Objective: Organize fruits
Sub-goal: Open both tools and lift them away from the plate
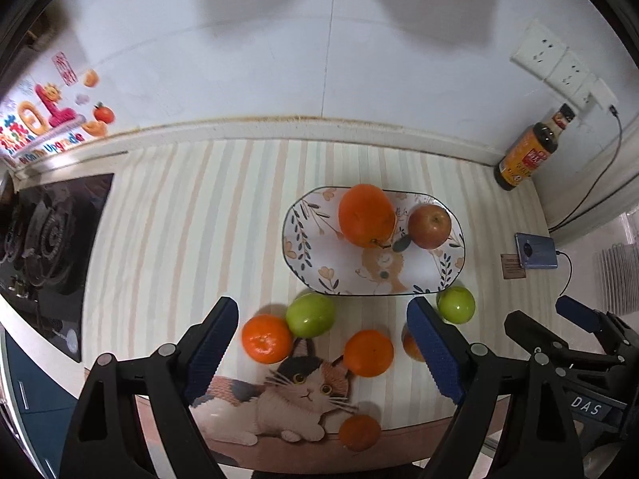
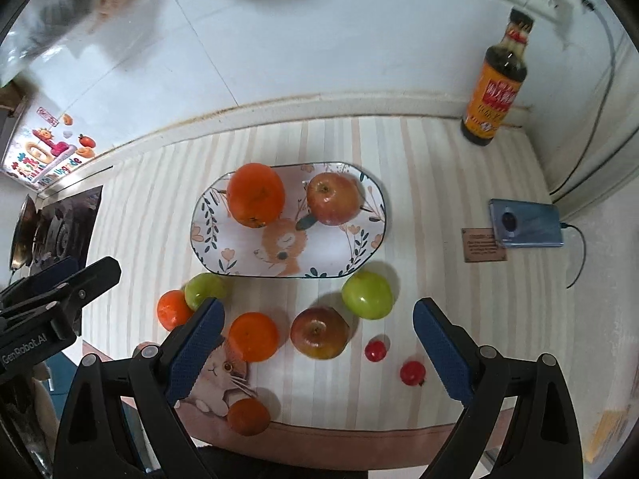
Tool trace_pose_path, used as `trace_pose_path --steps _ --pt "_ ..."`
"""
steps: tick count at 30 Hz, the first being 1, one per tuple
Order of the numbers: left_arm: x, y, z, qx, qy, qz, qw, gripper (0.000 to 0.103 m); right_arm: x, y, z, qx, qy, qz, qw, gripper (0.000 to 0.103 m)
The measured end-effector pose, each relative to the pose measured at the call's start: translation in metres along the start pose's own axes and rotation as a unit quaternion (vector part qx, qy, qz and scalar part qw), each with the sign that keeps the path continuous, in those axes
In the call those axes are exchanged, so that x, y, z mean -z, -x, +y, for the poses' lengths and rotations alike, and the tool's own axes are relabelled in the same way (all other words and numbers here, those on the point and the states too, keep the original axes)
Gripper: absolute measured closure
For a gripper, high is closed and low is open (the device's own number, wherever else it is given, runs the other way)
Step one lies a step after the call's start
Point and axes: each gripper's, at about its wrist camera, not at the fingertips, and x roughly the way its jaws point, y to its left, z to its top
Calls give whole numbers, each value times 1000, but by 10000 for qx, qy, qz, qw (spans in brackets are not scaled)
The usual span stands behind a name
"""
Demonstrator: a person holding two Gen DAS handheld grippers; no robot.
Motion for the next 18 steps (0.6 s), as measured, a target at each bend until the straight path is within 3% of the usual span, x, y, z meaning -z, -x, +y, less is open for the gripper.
trace_pose_path --steps 9,18 --pt "32 35 1 -20 -224 -338 9992 16 26 44 11 50 28 -372 9993 5" --pt "51 45 8 132 -115 -373 9991 16 44 69 15 -185 -174 -771 9967 4"
